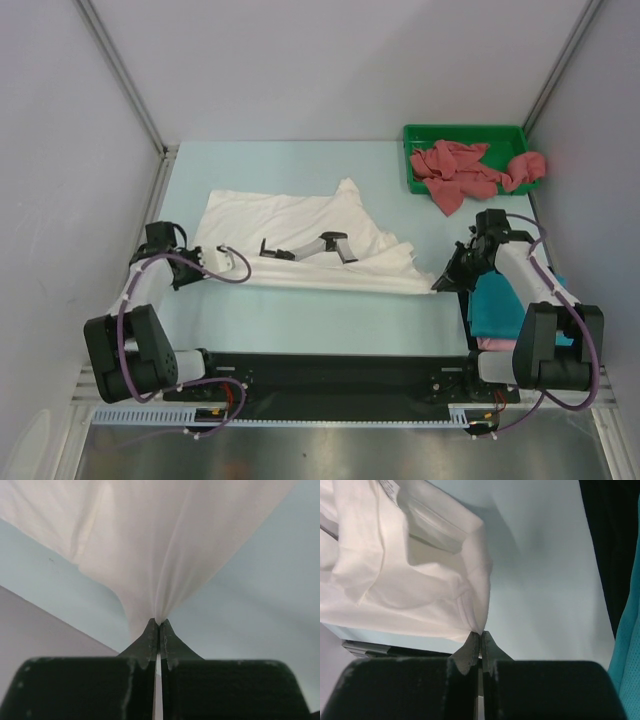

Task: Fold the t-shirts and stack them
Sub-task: Fold the tshirt

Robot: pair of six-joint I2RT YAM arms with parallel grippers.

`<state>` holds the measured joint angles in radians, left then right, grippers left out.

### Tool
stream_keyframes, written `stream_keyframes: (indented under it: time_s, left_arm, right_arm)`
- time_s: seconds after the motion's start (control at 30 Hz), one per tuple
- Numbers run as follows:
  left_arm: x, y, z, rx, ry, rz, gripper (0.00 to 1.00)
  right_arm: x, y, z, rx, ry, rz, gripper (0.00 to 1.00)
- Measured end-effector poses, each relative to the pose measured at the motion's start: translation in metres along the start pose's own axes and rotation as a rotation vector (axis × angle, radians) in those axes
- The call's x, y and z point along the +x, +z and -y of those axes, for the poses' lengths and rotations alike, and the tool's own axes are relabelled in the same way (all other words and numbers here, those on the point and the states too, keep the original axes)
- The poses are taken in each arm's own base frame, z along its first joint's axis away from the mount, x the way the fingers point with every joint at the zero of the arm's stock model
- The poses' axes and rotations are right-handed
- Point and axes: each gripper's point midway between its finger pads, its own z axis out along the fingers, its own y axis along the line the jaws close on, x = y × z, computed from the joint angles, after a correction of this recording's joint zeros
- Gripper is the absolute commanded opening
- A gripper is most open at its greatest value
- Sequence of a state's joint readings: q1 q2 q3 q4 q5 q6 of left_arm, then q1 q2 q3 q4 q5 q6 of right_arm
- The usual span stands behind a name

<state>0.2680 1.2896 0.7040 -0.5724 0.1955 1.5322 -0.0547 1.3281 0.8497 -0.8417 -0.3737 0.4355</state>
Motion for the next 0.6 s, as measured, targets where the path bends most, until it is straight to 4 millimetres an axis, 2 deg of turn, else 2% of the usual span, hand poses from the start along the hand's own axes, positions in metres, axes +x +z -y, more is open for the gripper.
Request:
stream_keyframes:
  time_s: [0.07, 0.27, 0.3, 0.33, 0.37, 0.4, 0.43, 0.5, 0.6]
  left_arm:
    - [0.003, -0.006, 0.004, 0.017, 0.0, -0.005, 0.0]
    - [0.011, -0.006, 0.056, 0.19, -0.022, -0.026, 0.0]
    - [0.014, -0.006, 0.065, 0.218, -0.032, -0.032, 0.0]
    - [0.016, -0.008, 0.072, 0.241, -0.038, -0.037, 0.02]
    - [0.018, -0.008, 0.075, 0.253, -0.045, -0.04, 0.11]
    - [0.019, -0.009, 0.076, 0.257, -0.05, -0.046, 0.38]
    - [0.021, -0.01, 0.076, 0.257, -0.049, -0.049, 0.47]
    - [0.023, -0.012, 0.075, 0.257, -0.062, -0.061, 0.73]
    - [0.022, -0.021, 0.06, 0.238, -0.087, -0.064, 0.75]
  right_arm:
    - [0.005, 0.0, 0.002, 0.007, 0.004, -0.018, 0.0]
    - [0.035, 0.003, 0.019, 0.035, 0.041, -0.072, 0.0]
    - [0.04, 0.003, 0.02, 0.038, 0.048, -0.076, 0.04]
    - [0.045, 0.003, 0.022, 0.043, 0.055, -0.084, 0.28]
    - [0.049, 0.004, 0.024, 0.047, 0.068, -0.091, 0.39]
    - [0.053, 0.005, 0.026, 0.054, 0.074, -0.098, 0.49]
    - [0.054, 0.005, 0.027, 0.061, 0.078, -0.104, 0.51]
    - [0.053, 0.004, 0.028, 0.071, 0.074, -0.098, 0.54]
    - [0.033, -0.009, 0.017, 0.072, 0.048, -0.048, 0.53]
